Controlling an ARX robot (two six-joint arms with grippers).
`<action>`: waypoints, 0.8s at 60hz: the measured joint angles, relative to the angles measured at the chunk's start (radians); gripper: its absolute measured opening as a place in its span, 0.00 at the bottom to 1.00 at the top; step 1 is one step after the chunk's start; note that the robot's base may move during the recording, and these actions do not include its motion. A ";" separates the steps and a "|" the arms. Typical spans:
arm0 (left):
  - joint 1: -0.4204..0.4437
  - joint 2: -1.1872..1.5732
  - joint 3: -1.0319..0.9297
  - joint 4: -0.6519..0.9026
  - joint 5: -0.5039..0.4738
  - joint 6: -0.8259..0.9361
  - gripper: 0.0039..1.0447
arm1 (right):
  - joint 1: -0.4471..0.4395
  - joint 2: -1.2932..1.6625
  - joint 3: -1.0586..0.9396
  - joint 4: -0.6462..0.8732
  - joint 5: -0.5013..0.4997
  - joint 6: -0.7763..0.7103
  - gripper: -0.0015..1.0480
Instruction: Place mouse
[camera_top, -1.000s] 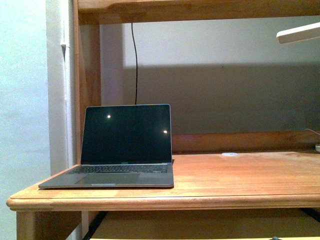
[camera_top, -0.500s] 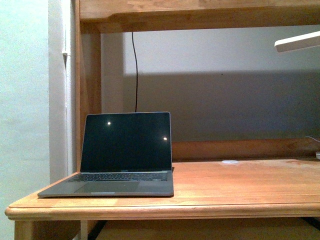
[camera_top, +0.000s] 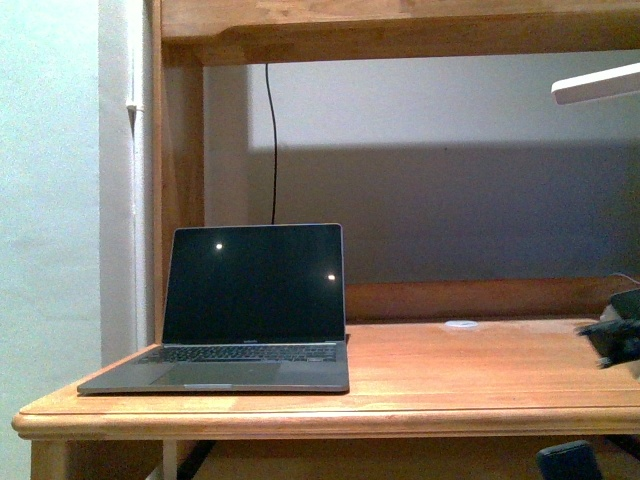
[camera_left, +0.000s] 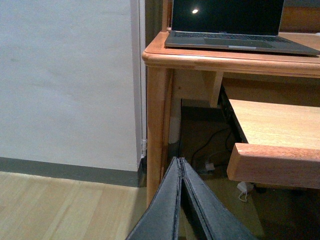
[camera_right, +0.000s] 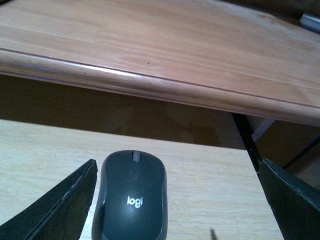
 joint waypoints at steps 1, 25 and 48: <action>0.000 0.000 0.000 0.000 0.000 0.000 0.13 | -0.003 0.008 0.010 -0.010 -0.001 0.002 0.93; 0.000 0.000 0.000 0.000 0.000 0.000 0.76 | -0.055 0.100 0.204 -0.354 -0.067 0.049 0.93; 0.000 0.000 0.000 0.000 0.000 0.002 0.93 | -0.019 0.117 0.211 -0.402 -0.103 0.070 0.93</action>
